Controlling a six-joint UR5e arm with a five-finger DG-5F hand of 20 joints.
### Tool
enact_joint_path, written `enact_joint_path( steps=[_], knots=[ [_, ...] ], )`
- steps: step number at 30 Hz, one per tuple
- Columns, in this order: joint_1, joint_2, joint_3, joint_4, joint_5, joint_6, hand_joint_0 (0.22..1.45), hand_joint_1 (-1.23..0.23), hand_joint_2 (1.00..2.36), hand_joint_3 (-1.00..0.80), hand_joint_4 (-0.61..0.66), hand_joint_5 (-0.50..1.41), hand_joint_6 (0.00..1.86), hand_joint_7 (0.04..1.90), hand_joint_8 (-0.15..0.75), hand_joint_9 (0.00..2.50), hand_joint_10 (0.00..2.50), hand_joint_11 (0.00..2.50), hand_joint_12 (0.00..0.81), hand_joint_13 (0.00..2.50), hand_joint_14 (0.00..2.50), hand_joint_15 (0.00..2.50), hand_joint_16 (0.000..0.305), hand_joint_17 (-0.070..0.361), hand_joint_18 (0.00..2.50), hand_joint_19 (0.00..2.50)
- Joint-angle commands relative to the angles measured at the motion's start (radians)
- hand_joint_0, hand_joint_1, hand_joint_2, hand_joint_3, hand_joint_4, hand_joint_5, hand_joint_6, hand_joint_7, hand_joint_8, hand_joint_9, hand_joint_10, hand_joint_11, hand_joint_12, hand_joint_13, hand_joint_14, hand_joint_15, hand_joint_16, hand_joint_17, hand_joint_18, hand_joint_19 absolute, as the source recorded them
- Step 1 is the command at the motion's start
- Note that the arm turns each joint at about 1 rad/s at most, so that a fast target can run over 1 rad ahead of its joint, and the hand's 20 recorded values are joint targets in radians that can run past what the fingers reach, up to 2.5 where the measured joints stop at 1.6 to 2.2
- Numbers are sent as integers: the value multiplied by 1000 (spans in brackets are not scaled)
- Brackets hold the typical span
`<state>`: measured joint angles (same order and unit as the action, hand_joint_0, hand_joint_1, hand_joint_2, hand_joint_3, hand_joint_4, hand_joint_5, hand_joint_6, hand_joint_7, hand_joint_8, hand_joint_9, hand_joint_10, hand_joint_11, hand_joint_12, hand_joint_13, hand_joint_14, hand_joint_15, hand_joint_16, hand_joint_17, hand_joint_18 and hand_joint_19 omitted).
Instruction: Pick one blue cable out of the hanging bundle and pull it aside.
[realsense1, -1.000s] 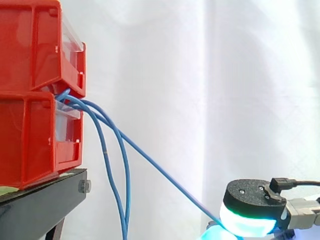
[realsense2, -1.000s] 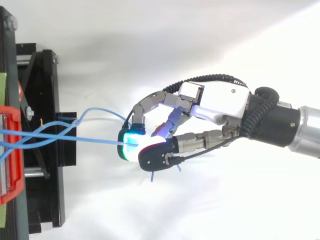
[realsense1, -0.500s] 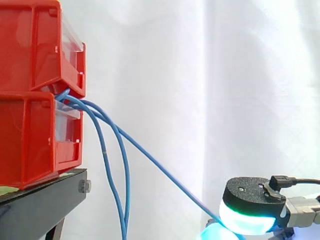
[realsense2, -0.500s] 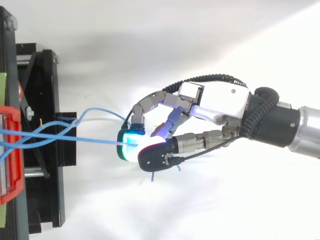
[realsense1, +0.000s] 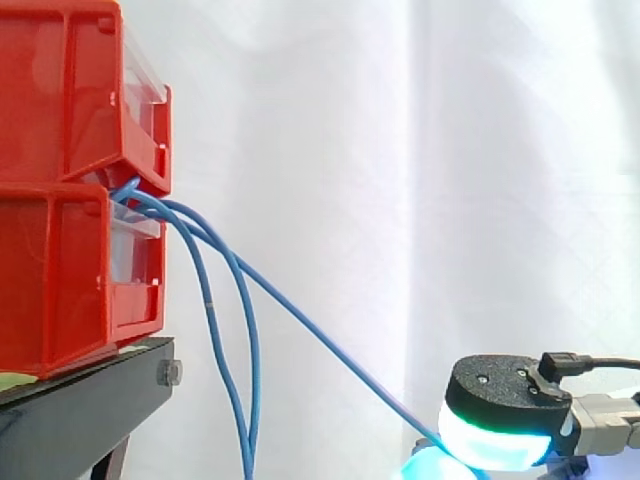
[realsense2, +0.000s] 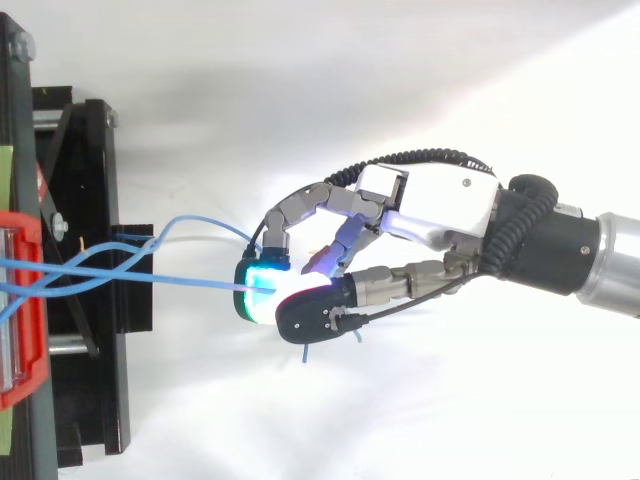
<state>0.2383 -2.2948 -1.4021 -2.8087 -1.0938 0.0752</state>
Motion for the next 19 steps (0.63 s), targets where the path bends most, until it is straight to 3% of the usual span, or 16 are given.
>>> enact_joint_path(
  steps=[1, 19],
  knots=[
    [-1, 0, 0, 0, 0, 0, 516, -740, 1289, -66, -193, -19, 894, 1073, 311, 1232, 17, 610, 422, 977, 20, 631, 67, 150, 882, 418],
    [1, 0, 0, 0, 0, 0, 527, -745, 1249, -62, -191, -22, 895, 1063, 305, 1221, 18, 614, 422, 972, 20, 625, 66, 150, 877, 423]
  ],
)
